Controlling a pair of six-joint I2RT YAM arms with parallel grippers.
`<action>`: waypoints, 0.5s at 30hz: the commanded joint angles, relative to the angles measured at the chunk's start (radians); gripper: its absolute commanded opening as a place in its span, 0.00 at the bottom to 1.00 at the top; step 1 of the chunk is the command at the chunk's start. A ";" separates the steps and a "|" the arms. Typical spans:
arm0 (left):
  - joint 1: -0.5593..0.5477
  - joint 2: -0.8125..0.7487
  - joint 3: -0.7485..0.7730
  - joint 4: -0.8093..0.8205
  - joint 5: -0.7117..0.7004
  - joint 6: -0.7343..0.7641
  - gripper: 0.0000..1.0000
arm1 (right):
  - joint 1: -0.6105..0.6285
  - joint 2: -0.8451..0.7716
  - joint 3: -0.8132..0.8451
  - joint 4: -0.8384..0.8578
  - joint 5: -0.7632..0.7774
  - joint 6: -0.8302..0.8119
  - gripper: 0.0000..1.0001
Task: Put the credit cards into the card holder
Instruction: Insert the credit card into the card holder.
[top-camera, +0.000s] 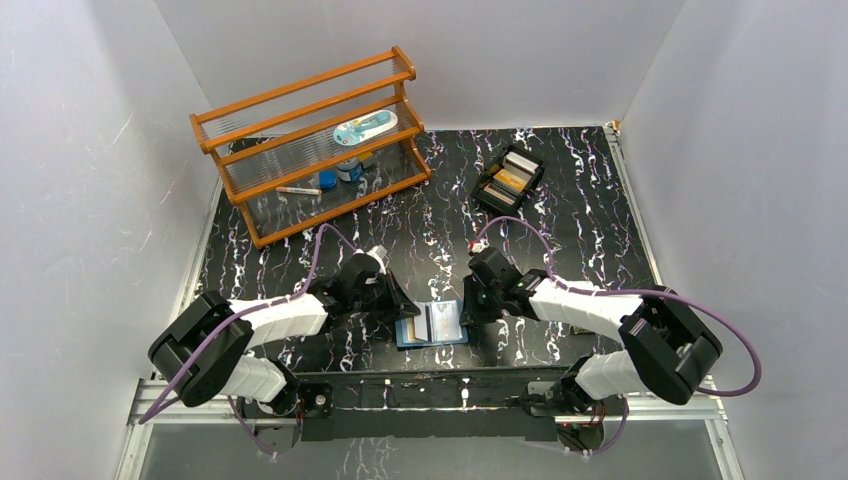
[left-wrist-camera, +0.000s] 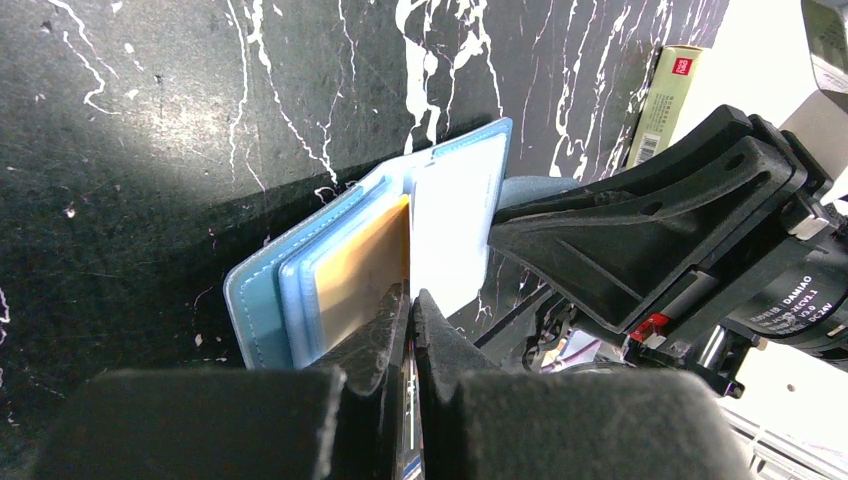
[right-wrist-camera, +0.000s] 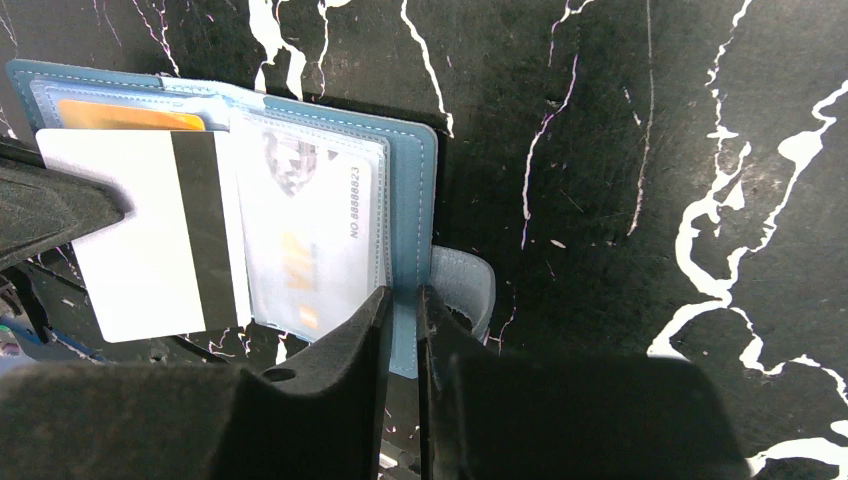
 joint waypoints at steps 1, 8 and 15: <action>0.004 -0.049 0.001 -0.011 -0.009 0.004 0.00 | 0.004 0.010 -0.030 -0.008 0.006 0.012 0.22; 0.005 -0.069 0.023 -0.059 -0.024 0.025 0.00 | 0.005 0.018 -0.027 -0.011 0.005 0.011 0.22; 0.005 -0.014 -0.010 0.057 0.014 0.020 0.00 | 0.005 0.028 -0.021 -0.008 0.001 0.011 0.22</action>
